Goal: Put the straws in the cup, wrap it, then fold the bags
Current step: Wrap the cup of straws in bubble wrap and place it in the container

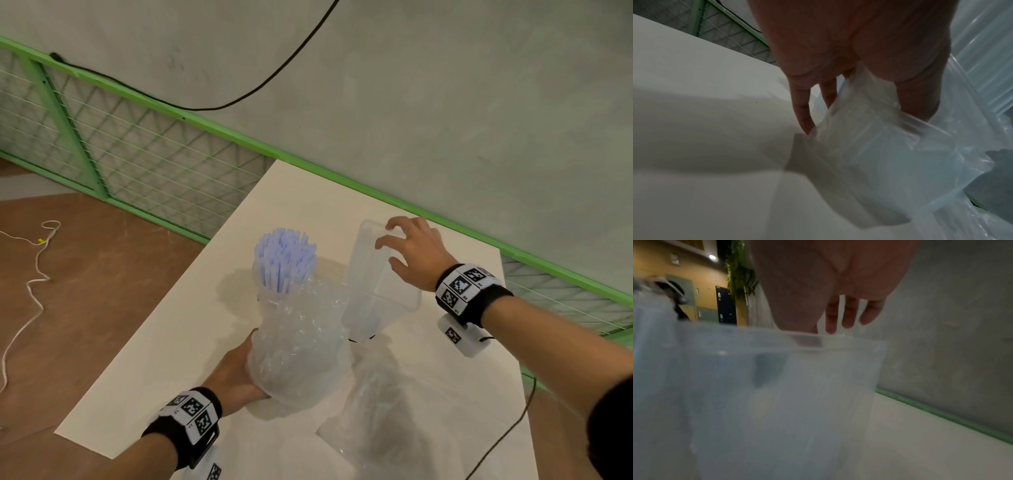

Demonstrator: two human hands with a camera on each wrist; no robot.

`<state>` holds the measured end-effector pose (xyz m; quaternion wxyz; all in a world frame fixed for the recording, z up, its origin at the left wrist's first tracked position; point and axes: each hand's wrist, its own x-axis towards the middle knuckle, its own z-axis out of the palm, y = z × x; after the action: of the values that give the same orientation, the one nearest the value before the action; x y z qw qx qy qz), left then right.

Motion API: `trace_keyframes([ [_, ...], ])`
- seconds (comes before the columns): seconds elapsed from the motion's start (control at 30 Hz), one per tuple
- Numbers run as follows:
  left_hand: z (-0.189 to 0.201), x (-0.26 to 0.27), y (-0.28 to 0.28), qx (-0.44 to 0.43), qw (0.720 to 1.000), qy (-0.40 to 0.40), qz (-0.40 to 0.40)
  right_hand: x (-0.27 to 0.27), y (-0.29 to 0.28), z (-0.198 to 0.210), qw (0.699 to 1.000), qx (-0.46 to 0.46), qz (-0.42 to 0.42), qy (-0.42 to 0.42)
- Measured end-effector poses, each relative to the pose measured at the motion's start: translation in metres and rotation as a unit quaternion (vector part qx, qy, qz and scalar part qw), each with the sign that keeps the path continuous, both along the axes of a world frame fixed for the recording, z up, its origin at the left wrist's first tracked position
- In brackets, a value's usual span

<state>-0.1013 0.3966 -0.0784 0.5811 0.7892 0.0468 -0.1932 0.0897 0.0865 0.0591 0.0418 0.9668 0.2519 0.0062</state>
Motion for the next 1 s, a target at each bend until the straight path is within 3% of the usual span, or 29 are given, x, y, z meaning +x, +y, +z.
trace_keyframes([
  [0.07,-0.003,0.0,0.0,0.0,1.0,0.002,0.003,0.0,-0.006,0.0,0.998,-0.026,-0.045,0.024],
  [0.17,-0.003,0.0,0.0,0.001,1.0,0.009,0.005,0.002,-0.013,-0.005,0.99,0.03,-0.088,0.102],
  [0.43,-0.008,0.001,0.001,-0.001,1.0,0.017,0.009,-0.023,-0.006,0.003,0.99,0.054,-0.078,0.107],
  [0.57,-0.007,0.001,0.002,0.002,1.0,0.02,0.005,-0.058,0.011,0.019,0.979,0.206,0.006,-0.004],
  [0.63,-0.008,0.001,0.003,0.013,1.0,0.021,-0.009,-0.085,0.027,0.028,0.959,0.277,0.045,0.035],
  [0.77,-0.003,-0.001,0.002,0.042,0.997,0.027,-0.059,-0.127,0.052,0.021,0.963,0.22,0.053,0.148],
  [0.87,-0.006,-0.002,0.006,0.048,0.996,0.036,-0.06,-0.137,0.056,0.006,0.97,0.178,0.028,0.162],
  [1.0,-0.014,-0.001,0.014,0.042,0.998,0.03,-0.046,-0.14,0.058,-0.004,0.969,0.211,0.026,0.128],
])
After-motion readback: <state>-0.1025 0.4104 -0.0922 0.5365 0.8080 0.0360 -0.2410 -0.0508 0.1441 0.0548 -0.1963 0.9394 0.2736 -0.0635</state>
